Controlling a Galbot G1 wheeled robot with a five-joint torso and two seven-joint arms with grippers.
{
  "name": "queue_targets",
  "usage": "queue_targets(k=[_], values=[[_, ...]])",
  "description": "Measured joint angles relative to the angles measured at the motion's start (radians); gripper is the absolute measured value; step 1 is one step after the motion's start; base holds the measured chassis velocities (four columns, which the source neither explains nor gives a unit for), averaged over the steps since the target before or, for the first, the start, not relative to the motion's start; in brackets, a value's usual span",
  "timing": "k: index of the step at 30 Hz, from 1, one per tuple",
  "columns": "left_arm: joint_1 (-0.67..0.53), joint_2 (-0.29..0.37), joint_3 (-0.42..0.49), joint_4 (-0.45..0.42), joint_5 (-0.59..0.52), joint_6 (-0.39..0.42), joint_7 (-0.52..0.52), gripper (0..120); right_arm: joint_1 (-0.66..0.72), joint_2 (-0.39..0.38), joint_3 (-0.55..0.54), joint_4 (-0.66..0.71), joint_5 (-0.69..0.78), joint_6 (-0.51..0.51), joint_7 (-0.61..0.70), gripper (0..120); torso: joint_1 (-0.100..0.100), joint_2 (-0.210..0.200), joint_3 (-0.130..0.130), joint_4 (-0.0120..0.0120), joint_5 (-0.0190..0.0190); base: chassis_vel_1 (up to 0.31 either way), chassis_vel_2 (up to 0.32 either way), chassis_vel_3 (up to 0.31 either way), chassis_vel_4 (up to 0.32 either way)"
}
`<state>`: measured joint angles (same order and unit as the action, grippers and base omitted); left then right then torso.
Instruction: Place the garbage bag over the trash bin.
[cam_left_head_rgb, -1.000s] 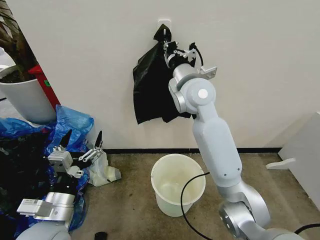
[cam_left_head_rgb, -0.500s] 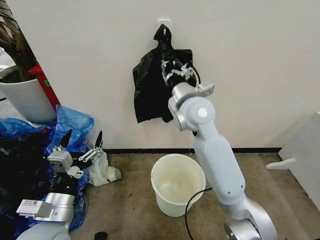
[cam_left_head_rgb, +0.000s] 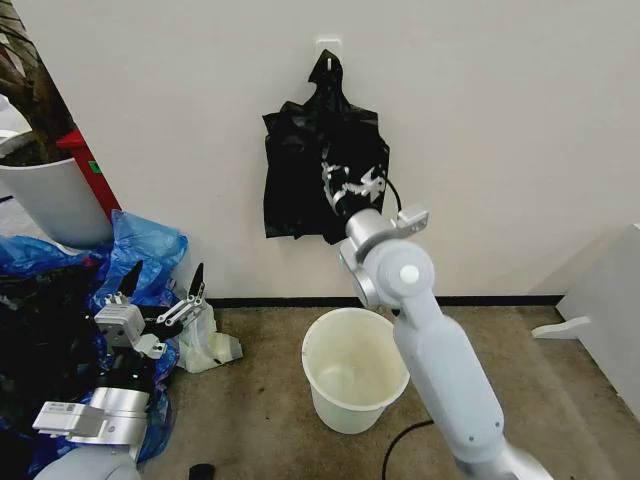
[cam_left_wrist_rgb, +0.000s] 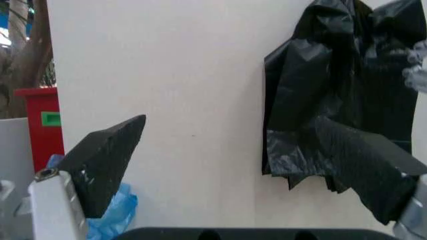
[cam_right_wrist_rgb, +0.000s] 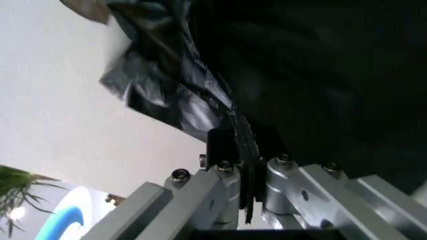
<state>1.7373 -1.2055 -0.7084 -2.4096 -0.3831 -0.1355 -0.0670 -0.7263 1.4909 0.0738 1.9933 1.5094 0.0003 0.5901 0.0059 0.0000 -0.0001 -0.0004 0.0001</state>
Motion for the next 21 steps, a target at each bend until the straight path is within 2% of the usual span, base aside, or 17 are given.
queue_targets(k=[13, 21], values=[[0.001, 0.0, 0.001, 0.008, 0.001, -0.009, 0.003, 100, -0.173, -0.011, -0.022, 0.047, -0.08, -0.025, -0.037, 0, 0.0, 0.0, 0.0, 0.0001, 0.0, 0.0, 0.0, 0.0, 0.0], [0.002, 0.001, -0.001, 0.014, 0.001, -0.02, 0.006, 100, -0.226, -0.003, -0.028, 0.056, -0.103, -0.025, -0.038, 0, 0.0, 0.0, 0.0, 0.0001, -0.0001, 0.0, 0.0, 0.0, 0.0]])
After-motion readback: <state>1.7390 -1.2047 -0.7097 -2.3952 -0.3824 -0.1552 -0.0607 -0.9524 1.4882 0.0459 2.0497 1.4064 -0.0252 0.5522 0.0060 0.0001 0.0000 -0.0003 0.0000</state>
